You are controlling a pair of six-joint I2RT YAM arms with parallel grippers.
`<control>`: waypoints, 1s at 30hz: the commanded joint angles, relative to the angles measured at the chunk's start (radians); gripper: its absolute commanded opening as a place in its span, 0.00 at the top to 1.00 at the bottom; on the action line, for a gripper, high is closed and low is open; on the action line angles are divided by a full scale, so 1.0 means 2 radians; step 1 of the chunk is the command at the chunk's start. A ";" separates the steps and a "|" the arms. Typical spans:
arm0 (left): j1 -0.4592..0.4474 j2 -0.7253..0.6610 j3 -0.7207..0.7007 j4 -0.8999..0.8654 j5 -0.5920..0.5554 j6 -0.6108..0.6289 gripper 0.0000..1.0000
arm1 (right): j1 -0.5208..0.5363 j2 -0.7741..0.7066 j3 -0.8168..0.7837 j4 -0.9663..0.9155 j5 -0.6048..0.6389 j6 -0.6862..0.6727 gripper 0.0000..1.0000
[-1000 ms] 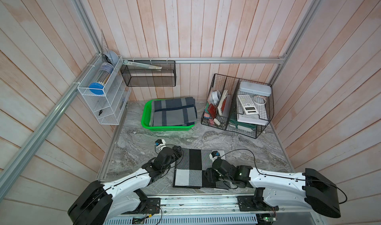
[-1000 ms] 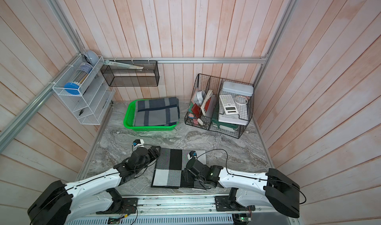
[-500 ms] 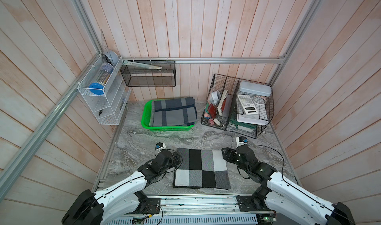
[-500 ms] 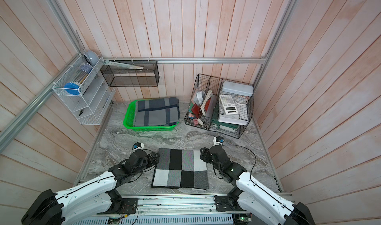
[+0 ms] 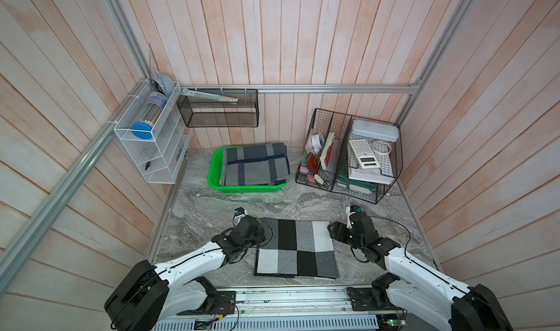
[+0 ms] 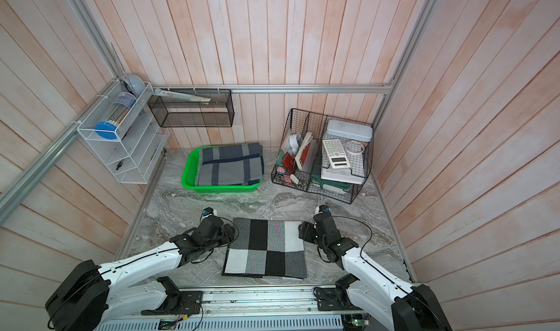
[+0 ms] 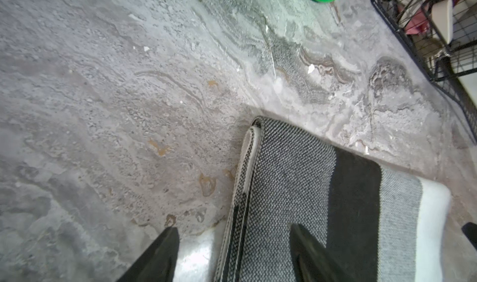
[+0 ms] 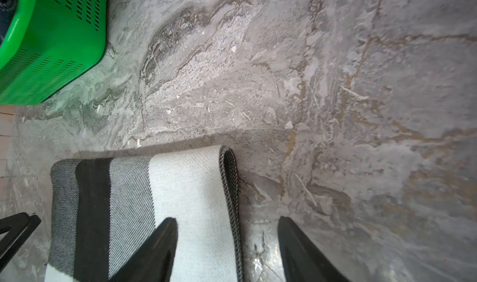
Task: Put the folded scarf in the basket
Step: Pick up the scarf at the center of the board.
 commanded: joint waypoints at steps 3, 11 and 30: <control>0.001 0.020 0.001 0.031 0.005 0.001 0.30 | -0.002 0.027 -0.005 0.031 -0.025 -0.015 0.35; 0.001 0.046 -0.001 0.055 0.015 -0.002 0.34 | -0.002 0.076 -0.001 0.036 -0.043 -0.017 0.39; -0.003 0.142 0.010 0.131 0.061 -0.012 0.60 | -0.002 0.193 0.026 0.090 -0.127 -0.046 0.57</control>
